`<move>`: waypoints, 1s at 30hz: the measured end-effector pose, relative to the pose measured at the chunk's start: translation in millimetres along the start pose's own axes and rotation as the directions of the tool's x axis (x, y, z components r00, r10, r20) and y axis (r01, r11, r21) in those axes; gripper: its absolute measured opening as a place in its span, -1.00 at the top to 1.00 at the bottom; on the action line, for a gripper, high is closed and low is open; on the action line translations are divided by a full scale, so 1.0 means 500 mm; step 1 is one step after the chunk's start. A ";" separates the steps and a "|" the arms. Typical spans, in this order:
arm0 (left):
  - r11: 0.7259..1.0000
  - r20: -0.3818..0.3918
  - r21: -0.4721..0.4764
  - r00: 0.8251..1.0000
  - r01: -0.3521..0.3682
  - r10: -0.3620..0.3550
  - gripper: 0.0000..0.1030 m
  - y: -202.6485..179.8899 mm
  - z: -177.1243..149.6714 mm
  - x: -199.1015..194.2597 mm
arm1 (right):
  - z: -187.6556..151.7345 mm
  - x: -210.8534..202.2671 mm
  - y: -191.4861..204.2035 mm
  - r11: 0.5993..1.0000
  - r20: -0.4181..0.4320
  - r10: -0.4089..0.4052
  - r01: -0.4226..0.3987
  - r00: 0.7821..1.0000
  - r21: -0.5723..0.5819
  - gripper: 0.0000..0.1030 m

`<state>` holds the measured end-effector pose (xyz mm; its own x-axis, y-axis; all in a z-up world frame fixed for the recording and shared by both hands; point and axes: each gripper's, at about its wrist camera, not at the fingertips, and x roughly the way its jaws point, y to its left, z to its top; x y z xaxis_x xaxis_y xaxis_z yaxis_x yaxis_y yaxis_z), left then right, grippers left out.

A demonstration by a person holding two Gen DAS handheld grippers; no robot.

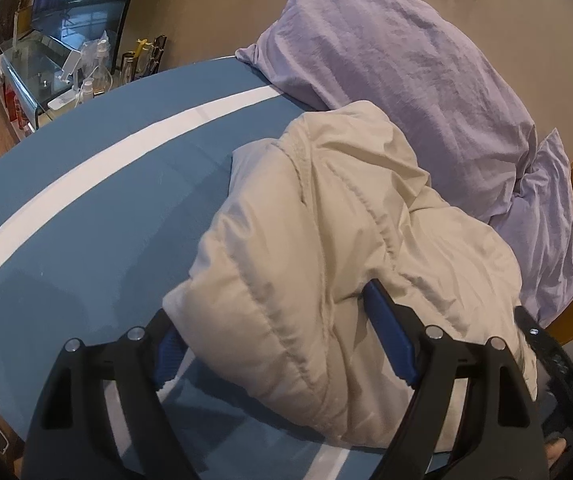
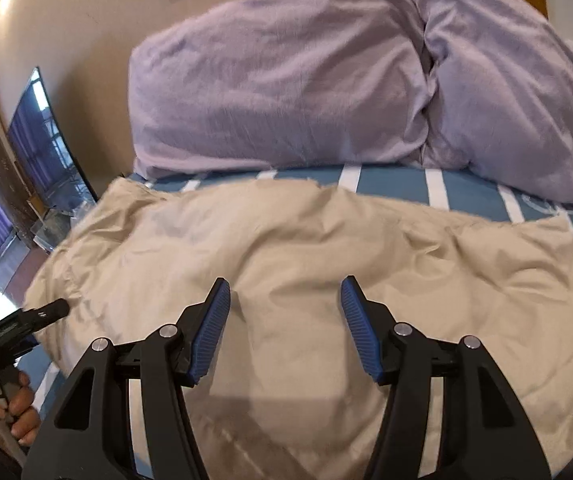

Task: Fold large clothes

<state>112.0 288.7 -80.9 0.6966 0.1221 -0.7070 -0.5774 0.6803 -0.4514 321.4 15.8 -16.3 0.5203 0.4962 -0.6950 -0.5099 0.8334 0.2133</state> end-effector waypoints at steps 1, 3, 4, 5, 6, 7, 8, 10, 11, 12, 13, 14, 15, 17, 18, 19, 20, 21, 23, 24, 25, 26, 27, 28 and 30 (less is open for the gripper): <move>1.000 -0.004 -0.003 1.000 0.004 -0.004 -0.61 0.003 0.000 0.003 | -0.006 0.014 -0.003 1.000 -0.005 -0.008 0.008 1.000 0.004 -0.16; 1.000 -0.009 -0.008 1.000 0.013 -0.013 -0.62 0.008 0.001 0.007 | -0.013 0.030 -0.007 1.000 -0.010 -0.015 0.015 1.000 0.002 -0.18; 1.000 -0.013 -0.010 1.000 0.018 -0.019 -0.62 0.009 0.001 0.010 | -0.015 0.036 -0.008 1.000 -0.011 -0.018 0.018 1.000 0.001 -0.20; 1.000 -0.014 -0.010 1.000 0.023 -0.023 -0.62 0.010 0.001 0.012 | -0.017 0.042 -0.008 1.000 -0.014 -0.023 0.023 1.000 -0.002 -0.20; 1.000 -0.014 -0.010 1.000 0.025 -0.025 -0.62 0.010 0.001 0.013 | -0.017 0.047 -0.007 1.000 -0.018 -0.028 0.028 0.999 -0.005 -0.22; 1.000 -0.015 -0.011 0.999 0.028 -0.028 -0.62 0.009 0.002 0.015 | -0.017 0.052 -0.006 0.999 -0.022 -0.032 0.032 0.999 -0.008 -0.23; 0.999 -0.016 -0.011 0.999 0.030 -0.030 -0.62 0.009 0.003 0.017 | -0.018 0.056 -0.005 0.999 -0.026 -0.034 0.034 0.999 -0.010 -0.24; 0.999 -0.016 -0.014 0.999 0.035 -0.036 -0.62 0.007 0.004 0.021 | -0.019 0.066 -0.006 0.999 -0.032 -0.037 0.037 0.999 -0.008 -0.27; 0.999 -0.017 -0.015 0.999 0.038 -0.038 -0.62 0.006 0.004 0.022 | -0.019 0.069 -0.007 0.999 -0.031 -0.037 0.037 0.999 -0.007 -0.27; 0.999 -0.018 -0.019 0.999 0.043 -0.043 -0.62 0.006 0.004 0.024 | -0.022 0.072 -0.008 0.999 -0.030 -0.038 0.038 0.999 -0.007 -0.28; 0.999 -0.019 -0.022 0.999 0.046 -0.047 -0.63 0.006 0.003 0.025 | -0.024 0.075 -0.008 0.999 -0.030 -0.040 0.039 0.999 -0.009 -0.29; 0.998 -0.021 -0.026 0.999 0.050 -0.050 -0.63 0.005 0.003 0.027 | -0.025 0.077 -0.008 0.999 -0.030 -0.041 0.041 0.999 -0.010 -0.29; 0.998 -0.022 -0.029 0.998 0.054 -0.054 -0.63 0.004 0.002 0.027 | -0.025 0.078 -0.008 0.999 -0.029 -0.041 0.041 0.999 -0.011 -0.30; 0.998 -0.027 -0.031 0.998 0.058 -0.058 -0.63 0.000 -0.001 0.029 | -0.022 0.075 -0.011 0.999 -0.034 -0.034 0.034 0.999 -0.003 -0.30; 0.998 -0.030 -0.032 0.998 0.058 -0.059 -0.63 -0.002 -0.003 0.029 | -0.022 0.069 -0.012 1.000 -0.033 -0.029 0.029 0.999 -0.001 -0.30; 0.998 -0.035 -0.033 0.997 0.062 -0.063 -0.63 -0.004 -0.005 0.029 | -0.024 0.061 -0.013 1.000 -0.030 -0.026 0.026 0.999 -0.005 -0.30; 0.997 -0.038 -0.035 0.997 0.064 -0.066 -0.63 -0.007 -0.006 0.029 | -0.027 0.051 -0.014 1.000 -0.028 -0.023 0.023 0.999 -0.008 -0.30; 0.997 -0.040 -0.035 0.997 0.066 -0.067 -0.63 -0.009 -0.008 0.028 | -0.030 0.041 -0.017 1.000 -0.026 -0.019 0.018 0.999 -0.008 -0.30; 0.997 -0.038 -0.035 0.997 0.065 -0.066 -0.63 -0.012 -0.009 0.027 | -0.035 0.023 -0.023 1.000 -0.022 -0.009 0.009 1.000 -0.003 -0.30; 0.997 -0.037 -0.037 0.997 0.064 -0.065 -0.63 -0.012 -0.010 0.027 | -0.040 0.008 -0.029 1.000 -0.019 0.000 0.001 1.000 0.006 -0.30; 0.997 -0.038 -0.040 0.997 0.065 -0.067 -0.63 -0.012 -0.010 0.027 | -0.044 -0.004 -0.034 1.000 -0.019 0.004 -0.004 1.000 0.013 -0.30; 0.997 -0.037 -0.045 0.997 0.064 -0.066 -0.63 -0.012 -0.011 0.027 | -0.048 -0.013 -0.038 1.000 -0.019 0.005 -0.005 1.000 0.019 -0.30; 0.997 -0.036 -0.051 0.997 0.064 -0.066 -0.63 -0.013 -0.012 0.027 | -0.055 -0.030 -0.045 1.000 -0.016 0.010 -0.009 1.000 0.029 -0.30; 0.996 -0.035 -0.058 0.997 0.066 -0.068 -0.63 -0.013 -0.013 0.027 | -0.061 -0.040 -0.050 0.999 -0.015 0.009 -0.009 1.000 0.032 -0.30; 0.996 -0.032 -0.066 0.997 0.064 -0.066 -0.63 -0.015 -0.016 0.027 | -0.073 -0.061 -0.059 0.999 -0.009 0.011 -0.011 1.000 0.041 -0.30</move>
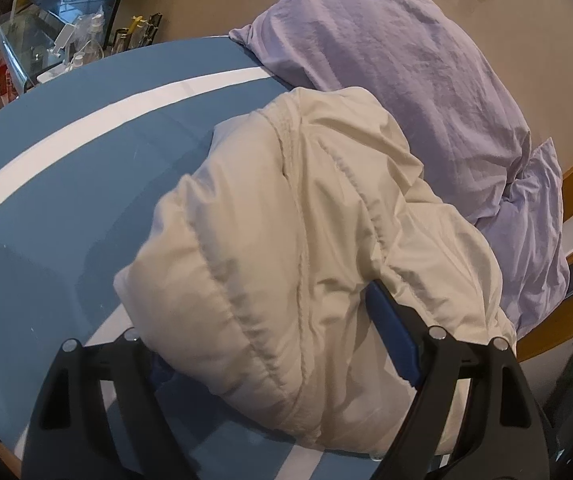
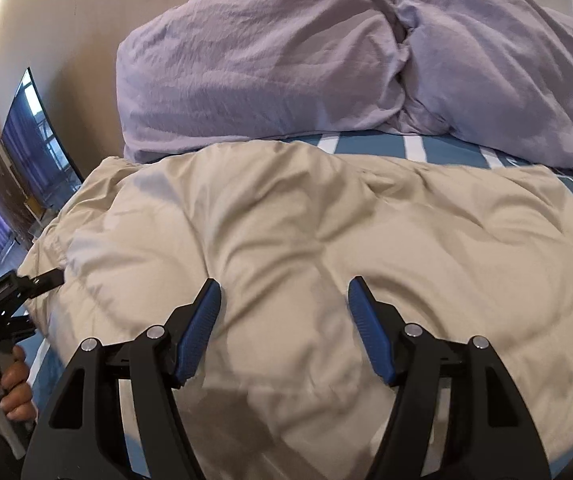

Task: Fold large clothes

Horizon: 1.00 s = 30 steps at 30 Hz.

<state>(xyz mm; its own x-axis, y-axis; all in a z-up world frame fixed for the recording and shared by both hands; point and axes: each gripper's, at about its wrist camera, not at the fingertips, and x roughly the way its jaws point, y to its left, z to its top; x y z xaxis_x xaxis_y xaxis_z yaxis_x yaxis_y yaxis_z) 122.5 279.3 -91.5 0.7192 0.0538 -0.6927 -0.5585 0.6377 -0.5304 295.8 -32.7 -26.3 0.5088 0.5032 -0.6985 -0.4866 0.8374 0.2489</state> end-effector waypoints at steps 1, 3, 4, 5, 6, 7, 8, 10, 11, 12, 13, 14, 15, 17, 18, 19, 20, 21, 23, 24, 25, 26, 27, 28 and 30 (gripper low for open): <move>1.000 0.002 -0.001 1.000 -0.002 0.002 -0.63 -0.001 -0.002 0.000 | -0.006 -0.010 -0.005 1.000 0.002 0.000 0.000 1.000 0.003 -0.30; 1.000 0.007 -0.006 1.000 -0.006 0.007 -0.63 -0.002 -0.006 0.001 | -0.017 -0.018 -0.009 1.000 -0.002 -0.008 0.008 1.000 -0.002 -0.30; 1.000 0.008 -0.009 1.000 -0.007 0.007 -0.63 -0.004 -0.006 0.002 | -0.021 -0.016 -0.010 1.000 -0.008 -0.012 0.012 1.000 -0.006 -0.30; 1.000 0.010 -0.012 1.000 -0.008 0.008 -0.63 -0.004 -0.007 0.003 | -0.025 -0.012 -0.011 1.000 -0.015 -0.017 0.017 1.000 -0.010 -0.30; 1.000 0.012 -0.014 1.000 -0.010 0.010 -0.63 -0.004 -0.007 0.004 | -0.029 -0.002 -0.011 1.000 -0.025 -0.023 0.023 0.999 -0.013 -0.30; 1.000 0.015 -0.015 1.000 -0.012 0.012 -0.63 -0.005 -0.006 0.005 | -0.032 0.003 -0.010 1.000 -0.028 -0.027 0.026 0.999 -0.014 -0.30; 1.000 0.019 -0.014 1.000 -0.015 0.015 -0.63 -0.007 -0.006 0.006 | -0.033 0.007 -0.008 0.999 -0.029 -0.032 0.031 0.999 -0.018 -0.30; 1.000 0.025 -0.008 0.999 -0.019 0.020 -0.63 -0.010 -0.007 0.008 | -0.036 0.020 0.002 0.998 -0.032 -0.054 0.053 0.998 -0.046 -0.32; 1.000 0.029 -0.006 0.999 -0.020 0.020 -0.62 -0.012 -0.007 0.009 | -0.038 0.026 0.004 0.997 -0.034 -0.060 0.059 0.998 -0.051 -0.32; 1.000 0.031 -0.004 0.999 -0.021 0.021 -0.60 -0.013 -0.006 0.010 | -0.039 0.030 0.003 0.997 -0.036 -0.061 0.059 0.997 -0.050 -0.33; 1.000 0.034 -0.002 0.999 -0.019 0.019 -0.57 -0.014 -0.005 0.010 | -0.041 0.033 0.002 0.997 -0.037 -0.060 0.059 0.998 -0.047 -0.33; 1.000 0.037 -0.001 0.999 -0.016 0.016 -0.50 -0.015 -0.003 0.010 | -0.043 0.034 0.001 0.997 -0.036 -0.060 0.058 0.998 -0.045 -0.34; 1.000 0.041 -0.001 0.999 -0.013 0.013 -0.40 -0.015 -0.003 0.009 | -0.045 0.035 0.001 0.997 -0.033 -0.060 0.059 0.998 -0.048 -0.34; 1.000 0.051 -0.006 0.999 -0.002 0.002 -0.21 -0.014 0.000 0.003 | -0.047 0.037 0.002 0.997 -0.029 -0.064 0.062 0.998 -0.054 -0.34; 1.000 0.053 -0.007 0.999 0.003 -0.003 -0.06 -0.014 0.001 0.002 | -0.048 0.038 0.002 0.996 -0.028 -0.066 0.064 0.997 -0.055 -0.35; 1.000 0.061 -0.007 0.998 0.018 -0.018 0.00 -0.013 0.004 -0.004 | -0.049 0.038 0.003 0.996 -0.028 -0.067 0.065 0.997 -0.054 -0.35; 1.000 0.065 -0.008 0.998 0.028 -0.028 0.15 -0.013 0.006 -0.008 | -0.050 0.038 0.004 0.996 -0.027 -0.067 0.065 0.997 -0.054 -0.35; 0.999 0.068 -0.008 0.997 0.039 -0.038 0.28 -0.013 0.008 -0.011 | -0.050 0.038 0.004 0.996 -0.027 -0.068 0.066 0.997 -0.053 -0.36; 0.998 0.074 -0.004 0.995 0.063 -0.063 0.38 -0.018 0.012 -0.021 | -0.050 0.039 0.003 0.996 -0.028 -0.068 0.066 0.997 -0.053 -0.36; 0.997 0.080 0.001 0.994 0.071 -0.071 0.42 -0.024 0.014 -0.027 | -0.051 0.039 0.003 0.996 -0.028 -0.068 0.066 0.997 -0.053 -0.36; 0.997 0.085 0.005 0.994 0.075 -0.075 0.43 -0.030 0.014 -0.030 | -0.050 0.039 0.004 0.996 -0.028 -0.068 0.066 0.997 -0.053 -0.36; 0.996 0.093 0.012 0.992 0.084 -0.084 0.45 -0.039 0.015 -0.037 | -0.051 0.039 0.003 0.996 -0.029 -0.068 0.067 0.997 -0.053 -0.36; 0.996 0.097 0.015 0.991 0.090 -0.091 0.47 -0.044 0.016 -0.041 | -0.051 0.039 0.004 0.996 -0.028 -0.068 0.066 0.997 -0.053 -0.36; 0.994 0.105 0.020 0.989 0.104 -0.106 0.47 -0.053 0.018 -0.050 | -0.051 0.039 0.004 0.996 -0.028 -0.068 0.066 0.997 -0.053 -0.36; 0.989 0.119 0.038 0.982 0.140 -0.144 0.48 -0.077 0.022 -0.070 | -0.053 0.040 0.002 0.996 -0.030 -0.067 0.065 0.997 -0.052 -0.36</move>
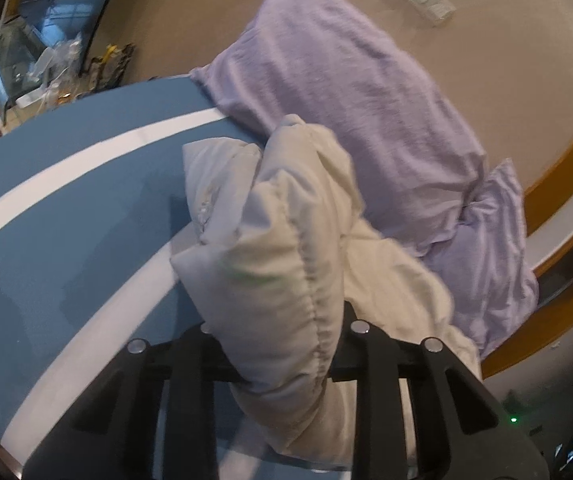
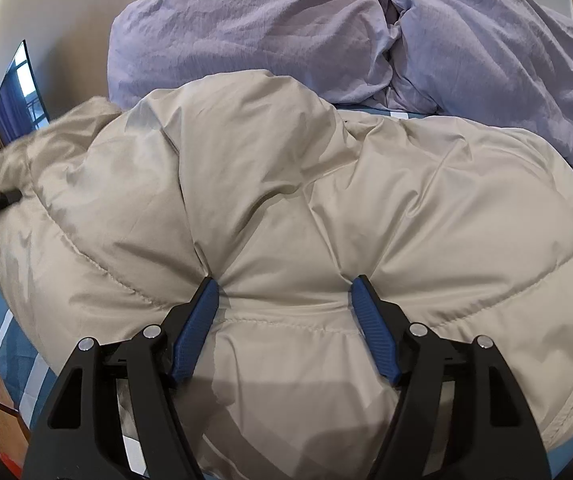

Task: Fold large clothes

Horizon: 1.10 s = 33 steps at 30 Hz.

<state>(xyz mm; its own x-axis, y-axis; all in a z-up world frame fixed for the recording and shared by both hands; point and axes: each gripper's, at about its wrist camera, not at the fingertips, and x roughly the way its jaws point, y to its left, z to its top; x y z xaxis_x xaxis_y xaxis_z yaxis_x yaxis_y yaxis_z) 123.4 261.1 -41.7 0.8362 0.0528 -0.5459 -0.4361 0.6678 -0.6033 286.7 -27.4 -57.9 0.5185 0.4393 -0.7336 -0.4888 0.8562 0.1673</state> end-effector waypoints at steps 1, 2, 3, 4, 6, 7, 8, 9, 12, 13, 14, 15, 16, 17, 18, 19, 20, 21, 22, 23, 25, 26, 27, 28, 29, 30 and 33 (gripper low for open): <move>1.000 0.007 0.009 1.000 0.019 -0.020 0.48 -0.015 0.003 -0.008 | -0.001 0.001 -0.001 1.000 -0.001 0.000 0.000 1.000 0.001 -0.36; 0.999 0.013 0.020 0.999 0.037 -0.037 0.49 -0.030 0.005 -0.017 | -0.001 0.002 -0.003 1.000 -0.001 0.000 0.000 1.000 0.001 -0.36; 0.998 0.018 0.032 0.998 0.052 -0.052 0.49 -0.043 0.006 -0.024 | -0.001 0.002 -0.003 1.000 -0.001 0.001 -0.001 1.000 0.002 -0.36; 0.996 0.023 0.052 0.997 0.075 -0.076 0.49 -0.068 0.007 -0.034 | -0.002 0.002 -0.005 1.000 -0.002 0.002 -0.002 1.000 0.003 -0.36; 0.989 0.027 0.093 0.993 0.115 -0.118 0.49 -0.116 0.005 -0.048 | -0.003 0.004 -0.009 1.000 -0.003 0.006 -0.006 1.000 0.008 -0.36; 0.985 0.027 0.114 0.990 0.132 -0.136 0.49 -0.140 0.002 -0.053 | -0.004 0.004 -0.012 1.000 -0.004 0.009 -0.009 1.000 0.011 -0.36; 0.981 0.026 0.129 0.989 0.144 -0.148 0.49 -0.159 0.000 -0.055 | -0.004 0.004 -0.015 1.000 -0.006 0.013 -0.013 1.000 0.014 -0.36; 0.977 0.023 0.147 0.986 0.158 -0.163 0.49 -0.180 -0.004 -0.059 | -0.004 0.004 -0.016 1.000 -0.008 0.015 -0.015 1.000 0.018 -0.36; 0.959 0.006 0.199 0.979 0.201 -0.206 0.49 -0.245 -0.021 -0.064 | -0.003 0.003 -0.026 0.999 -0.011 0.027 -0.027 1.000 0.025 -0.36; 0.952 -0.001 0.220 0.975 0.215 -0.220 0.49 -0.269 -0.030 -0.064 | -0.004 0.003 -0.029 0.999 -0.011 0.031 -0.030 0.999 0.027 -0.36; 0.945 -0.007 0.236 0.973 0.227 -0.232 0.49 -0.288 -0.038 -0.064 | -0.005 0.001 -0.032 0.999 -0.009 0.036 -0.036 0.999 0.029 -0.36; 0.939 -0.014 0.250 0.970 0.237 -0.241 0.49 -0.305 -0.046 -0.062 | -0.006 0.000 -0.034 0.999 -0.008 0.040 -0.040 0.999 0.031 -0.36; 0.931 -0.025 0.268 0.967 0.250 -0.253 0.49 -0.327 -0.056 -0.060 | -0.007 -0.001 -0.037 0.999 -0.006 0.044 -0.044 0.999 0.032 -0.36; 0.924 -0.033 0.280 0.965 0.259 -0.261 0.49 -0.342 -0.064 -0.058 | -0.008 -0.002 -0.040 0.998 -0.004 0.048 -0.048 0.999 0.031 -0.36; 0.917 -0.042 0.294 0.962 0.269 -0.268 0.49 -0.359 -0.073 -0.054 | -0.010 -0.005 -0.045 0.998 0.000 0.054 -0.054 0.999 0.030 -0.35; 0.910 -0.053 0.310 0.960 0.276 -0.273 0.49 -0.378 -0.084 -0.050 | -0.006 -0.003 -0.046 0.998 0.000 0.058 -0.058 0.998 0.027 -0.35; 0.902 -0.062 0.326 0.959 0.282 -0.277 0.49 -0.395 -0.094 -0.047 | -0.007 -0.006 -0.049 0.998 0.002 0.061 -0.061 0.998 0.025 -0.34; 0.897 -0.070 0.338 0.958 0.286 -0.279 0.49 -0.403 -0.102 -0.045 | -0.009 -0.010 -0.052 0.998 0.006 0.065 -0.065 0.998 0.019 -0.33; 0.888 -0.082 0.358 0.957 0.290 -0.280 0.48 -0.423 -0.114 -0.039 | -0.010 -0.014 -0.056 0.998 0.008 0.068 -0.068 0.998 0.015 -0.31; 0.881 -0.090 0.373 0.956 0.292 -0.279 0.48 -0.436 -0.124 -0.036 | -0.014 -0.022 -0.061 0.997 0.013 0.072 -0.073 0.997 0.010 -0.30; 0.863 -0.114 0.407 0.954 0.299 -0.276 0.48 -0.468 -0.148 -0.024 | -0.021 -0.035 -0.069 0.997 0.021 0.076 -0.076 0.997 0.001 -0.29; 0.858 -0.122 0.417 0.953 0.301 -0.276 0.48 -0.475 -0.159 -0.024 | -0.024 -0.042 -0.072 0.997 0.026 0.077 -0.077 0.997 -0.005 -0.29; 0.849 -0.138 0.432 0.952 0.305 -0.272 0.48 -0.491 -0.173 -0.015 | -0.029 -0.052 -0.078 0.997 0.032 0.077 -0.077 0.996 -0.016 -0.28; 0.842 -0.151 0.442 0.952 0.308 -0.268 0.48 -0.503 -0.184 -0.008 | -0.034 -0.062 -0.083 0.997 0.040 0.074 -0.073 0.996 -0.026 -0.28; 0.837 -0.163 0.450 0.950 0.310 -0.265 0.48 -0.513 -0.194 -0.001 | -0.037 -0.070 -0.087 0.997 0.047 0.071 -0.069 0.996 -0.032 -0.28; 0.833 -0.172 0.456 0.949 0.313 -0.263 0.47 -0.522 -0.201 0.007 | -0.044 -0.082 -0.096 0.997 0.056 0.070 -0.068 0.996 -0.038 -0.29; 0.817 -0.209 0.477 0.945 0.324 -0.252 0.47 -0.551 -0.235 0.033 | -0.065 -0.116 -0.121 0.997 0.084 0.063 -0.059 0.994 -0.044 -0.29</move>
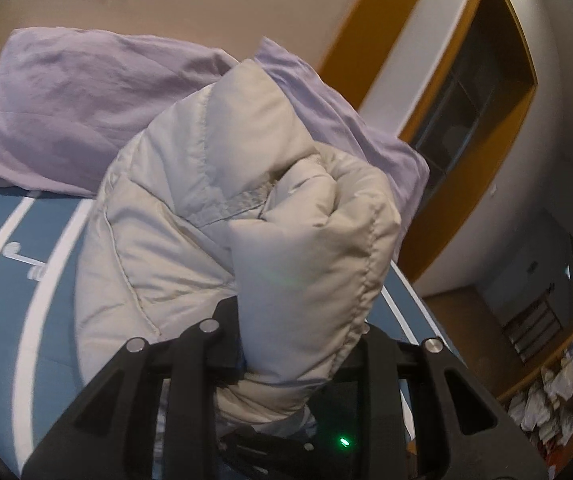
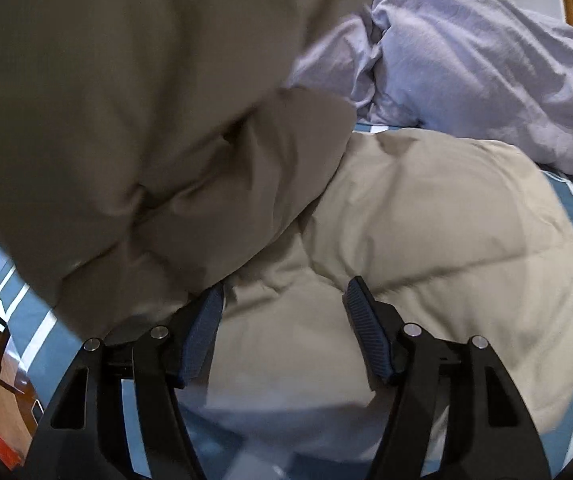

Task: Fold large clothes

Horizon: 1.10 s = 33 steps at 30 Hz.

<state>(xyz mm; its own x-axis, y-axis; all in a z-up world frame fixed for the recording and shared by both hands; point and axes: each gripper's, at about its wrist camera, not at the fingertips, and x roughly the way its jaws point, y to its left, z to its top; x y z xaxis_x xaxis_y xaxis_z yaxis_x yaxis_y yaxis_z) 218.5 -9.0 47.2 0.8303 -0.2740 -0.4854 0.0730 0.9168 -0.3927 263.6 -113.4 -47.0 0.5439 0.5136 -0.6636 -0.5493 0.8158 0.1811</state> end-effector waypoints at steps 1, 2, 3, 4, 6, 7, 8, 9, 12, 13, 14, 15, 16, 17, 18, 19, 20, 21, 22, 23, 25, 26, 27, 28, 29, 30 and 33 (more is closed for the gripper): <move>1.000 -0.013 0.012 1.000 0.001 -0.001 0.47 -0.012 -0.005 0.013 | -0.006 -0.012 -0.008 1.000 0.013 -0.006 0.006 1.000 -0.002 -0.29; 1.000 -0.023 0.022 1.000 0.001 -0.001 0.47 -0.021 -0.010 0.025 | -0.013 -0.025 -0.016 1.000 0.022 -0.007 0.007 1.000 -0.001 -0.29; 0.999 -0.035 0.037 0.999 0.000 0.001 0.47 -0.033 -0.016 0.038 | -0.018 -0.039 -0.028 1.000 0.034 -0.017 0.017 0.999 0.004 -0.29; 0.999 -0.041 0.046 0.999 -0.002 0.004 0.47 -0.041 -0.020 0.048 | -0.022 -0.048 -0.039 1.000 0.042 -0.029 0.028 0.999 0.008 -0.29; 0.998 -0.053 0.065 0.999 -0.007 0.011 0.46 -0.057 -0.027 0.069 | -0.032 -0.069 -0.061 0.998 0.055 -0.058 0.057 0.997 0.019 -0.29; 0.997 -0.061 0.076 0.998 -0.010 0.014 0.46 -0.066 -0.032 0.077 | -0.037 -0.077 -0.072 0.997 0.058 -0.073 0.071 0.996 0.029 -0.29; 0.996 -0.069 0.086 0.997 -0.011 0.017 0.46 -0.075 -0.037 0.084 | -0.039 -0.080 -0.079 0.996 0.059 -0.082 0.080 0.995 0.037 -0.29; 0.996 -0.075 0.094 0.997 -0.013 0.020 0.46 -0.086 -0.039 0.092 | -0.043 -0.085 -0.094 0.994 0.058 -0.095 0.092 0.994 0.054 -0.29; 0.992 -0.100 0.127 0.994 -0.018 0.031 0.44 -0.113 -0.057 0.123 | -0.052 -0.091 -0.128 0.989 0.051 -0.117 0.111 0.992 0.098 -0.29; 0.991 -0.107 0.135 0.994 -0.019 0.033 0.44 -0.119 -0.062 0.131 | -0.056 -0.095 -0.134 0.988 0.050 -0.114 0.107 0.992 0.110 -0.29; 0.990 -0.116 0.143 0.993 -0.019 0.036 0.44 -0.126 -0.068 0.139 | -0.061 -0.098 -0.141 0.987 0.050 -0.111 0.105 0.993 0.121 -0.29; 0.988 -0.127 0.152 0.991 -0.020 0.039 0.43 -0.136 -0.076 0.149 | -0.065 -0.102 -0.146 0.985 0.050 -0.119 0.112 0.992 0.128 -0.29; 0.987 -0.135 0.159 0.990 -0.021 0.042 0.43 -0.144 -0.079 0.154 | -0.068 -0.102 -0.149 0.984 0.049 -0.127 0.119 0.991 0.130 -0.29; 0.985 -0.145 0.168 0.988 -0.024 0.049 0.42 -0.151 -0.084 0.161 | -0.070 -0.103 -0.153 0.984 0.050 -0.127 0.119 0.991 0.133 -0.29; 0.983 -0.155 0.183 0.986 -0.033 0.061 0.41 -0.160 -0.090 0.167 | -0.073 -0.107 -0.156 0.983 0.050 -0.129 0.121 0.990 0.139 -0.29; 0.980 -0.155 0.193 0.985 -0.040 0.071 0.41 -0.167 -0.091 0.172 | -0.072 -0.107 -0.161 0.982 0.051 -0.131 0.122 0.990 0.143 -0.29; 0.978 -0.154 0.202 0.985 -0.047 0.079 0.37 -0.171 -0.091 0.171 | -0.074 -0.110 -0.164 0.981 0.052 -0.134 0.125 0.990 0.147 -0.29; 0.978 -0.153 0.204 0.985 -0.052 0.084 0.31 -0.173 -0.090 0.168 | -0.074 -0.112 -0.166 0.980 0.053 -0.138 0.129 0.989 0.150 -0.29; 0.979 -0.152 0.199 0.985 -0.051 0.082 0.27 -0.171 -0.088 0.164 | -0.075 -0.114 -0.167 0.980 0.054 -0.140 0.130 0.989 0.152 -0.29; 0.981 -0.152 0.192 0.986 -0.044 0.073 0.01 -0.171 -0.087 0.157 | -0.076 -0.116 -0.168 0.979 0.054 -0.142 0.132 0.988 0.154 -0.29; 0.988 -0.147 0.155 0.989 -0.006 0.029 -0.38 -0.167 -0.078 0.138 | -0.078 -0.118 -0.172 0.978 0.055 -0.146 0.136 0.988 0.159 -0.29; 0.988 -0.133 0.154 0.991 -0.011 0.032 -0.47 -0.170 -0.074 0.127 | -0.078 -0.118 -0.174 0.977 0.055 -0.148 0.137 0.987 0.160 -0.29; 0.986 -0.118 0.163 0.992 -0.019 0.038 -0.48 -0.174 -0.071 0.116 | -0.079 -0.118 -0.176 0.977 0.056 -0.151 0.140 0.987 0.162 -0.29; 0.985 -0.107 0.170 0.993 -0.022 0.041 -0.49 -0.176 -0.068 0.105 | -0.080 -0.119 -0.176 0.976 0.056 -0.153 0.142 0.987 0.164 -0.29; 0.985 -0.101 0.172 0.994 -0.024 0.042 -0.49 -0.178 -0.065 0.094 | -0.082 -0.120 -0.177 0.976 0.056 -0.154 0.143 0.986 0.166 -0.29; 0.985 -0.097 0.170 0.994 -0.026 0.043 -0.49 -0.176 -0.062 0.084 | -0.083 -0.122 -0.177 0.975 0.056 -0.156 0.144 0.986 0.169 -0.29; 0.982 -0.075 0.179 0.995 -0.054 0.068 -0.49 -0.170 -0.055 0.058 | -0.083 -0.124 -0.186 0.972 0.056 -0.161 0.149 0.985 0.179 -0.29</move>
<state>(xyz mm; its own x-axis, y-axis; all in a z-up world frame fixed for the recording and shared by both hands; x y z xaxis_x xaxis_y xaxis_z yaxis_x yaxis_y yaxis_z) 221.1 -103.0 45.2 0.7893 -0.2317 -0.5686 0.1259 0.9674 -0.2196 254.6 -231.9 -52.6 0.6600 0.3892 -0.6426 -0.3396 0.9175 0.2070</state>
